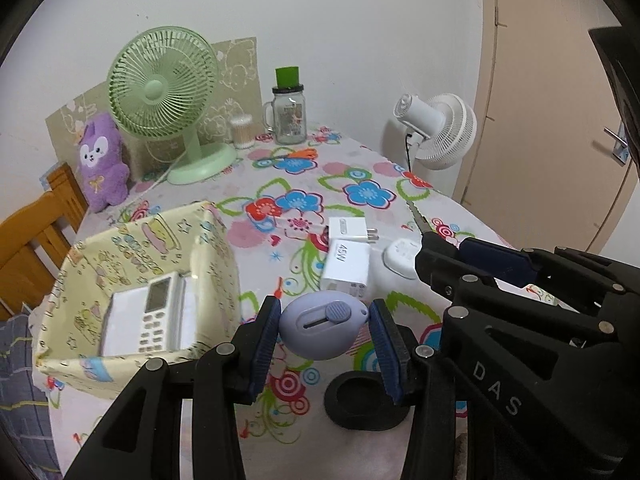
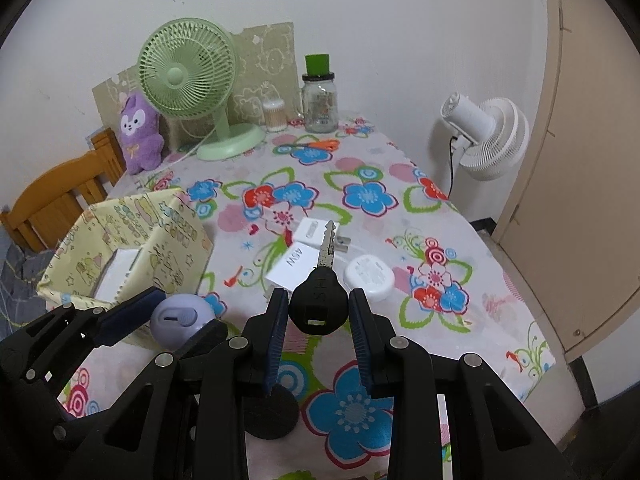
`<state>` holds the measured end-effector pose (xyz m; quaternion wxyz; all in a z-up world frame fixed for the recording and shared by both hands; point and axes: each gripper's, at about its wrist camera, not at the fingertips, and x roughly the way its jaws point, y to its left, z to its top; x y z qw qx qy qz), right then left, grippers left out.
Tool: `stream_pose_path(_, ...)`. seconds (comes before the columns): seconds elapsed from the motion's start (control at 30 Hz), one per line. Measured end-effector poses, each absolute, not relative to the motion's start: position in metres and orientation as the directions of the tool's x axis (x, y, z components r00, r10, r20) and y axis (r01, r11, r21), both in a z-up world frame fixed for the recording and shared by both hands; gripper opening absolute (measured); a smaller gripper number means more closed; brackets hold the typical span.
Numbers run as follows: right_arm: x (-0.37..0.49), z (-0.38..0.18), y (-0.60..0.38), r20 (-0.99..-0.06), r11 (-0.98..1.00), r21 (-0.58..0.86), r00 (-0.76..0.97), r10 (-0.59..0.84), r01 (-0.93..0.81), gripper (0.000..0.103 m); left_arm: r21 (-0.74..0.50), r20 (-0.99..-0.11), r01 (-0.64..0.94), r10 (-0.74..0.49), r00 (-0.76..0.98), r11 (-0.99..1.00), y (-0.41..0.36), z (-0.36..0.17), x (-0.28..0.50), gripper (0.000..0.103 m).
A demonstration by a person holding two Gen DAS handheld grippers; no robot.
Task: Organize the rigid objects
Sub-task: 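Carry both held round objects with both tools over the yellow fabric box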
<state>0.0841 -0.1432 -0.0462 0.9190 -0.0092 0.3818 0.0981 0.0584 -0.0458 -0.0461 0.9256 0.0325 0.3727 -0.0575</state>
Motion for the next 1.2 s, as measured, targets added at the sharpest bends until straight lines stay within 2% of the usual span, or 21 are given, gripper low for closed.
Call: stream_pose_path(1.2,0.100,-0.012,-0.060,-0.680,0.953,0.023,0.695,0.236,-0.301,0.033,0.054,-0.681,0.005,0.033,0.732,0.999,0.031,-0.019,0.068,0.047)
